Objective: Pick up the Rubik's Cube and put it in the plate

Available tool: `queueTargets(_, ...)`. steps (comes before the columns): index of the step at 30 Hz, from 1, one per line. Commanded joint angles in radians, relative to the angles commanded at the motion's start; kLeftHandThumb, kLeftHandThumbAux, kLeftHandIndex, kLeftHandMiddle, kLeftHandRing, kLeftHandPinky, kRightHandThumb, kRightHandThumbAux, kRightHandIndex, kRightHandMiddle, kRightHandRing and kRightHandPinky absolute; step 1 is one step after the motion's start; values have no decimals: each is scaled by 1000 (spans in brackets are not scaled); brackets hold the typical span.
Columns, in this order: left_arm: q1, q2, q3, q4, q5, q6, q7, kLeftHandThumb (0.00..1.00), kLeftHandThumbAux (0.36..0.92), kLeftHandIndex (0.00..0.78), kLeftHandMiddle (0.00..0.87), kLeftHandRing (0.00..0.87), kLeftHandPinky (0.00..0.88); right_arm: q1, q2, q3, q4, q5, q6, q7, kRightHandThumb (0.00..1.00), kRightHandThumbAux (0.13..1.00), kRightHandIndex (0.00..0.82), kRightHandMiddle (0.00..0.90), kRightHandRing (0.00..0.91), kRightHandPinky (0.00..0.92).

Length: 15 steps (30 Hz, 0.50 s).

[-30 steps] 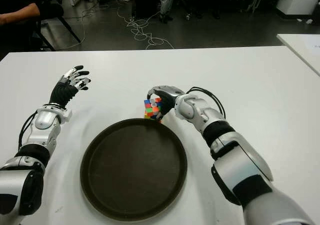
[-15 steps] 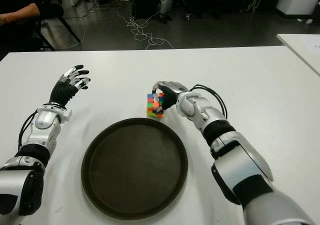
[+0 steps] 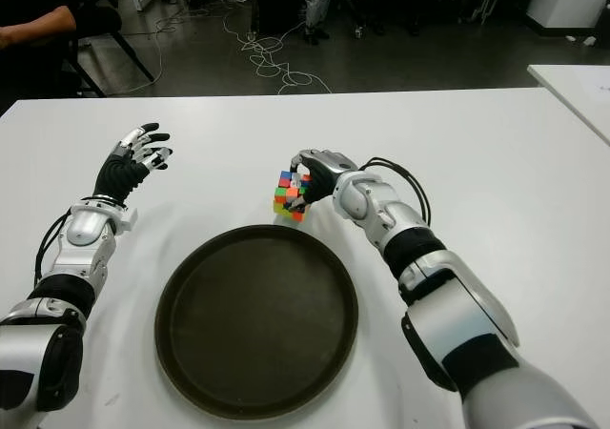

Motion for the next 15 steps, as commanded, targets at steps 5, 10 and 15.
queueTargets(5,-1,-1,1,1,-1,-1,2,176,613,141,223,266,325,-6,1,7,19,-6,-5,-8,688,735,428,696,699,679)
queueTargets(10,-1,0,-1,0,2,-4,3,175,613,142,226,268,328,-9,-2,14,24,-14,-13,-12,687,736,427,692,693,668)
queueTargets(15,0,-1,-1,-2,1,-7,-2,168,609,140,224,267,323,-16,-7,25,33,-29,-25,-20,687,737,426,678,681,659)
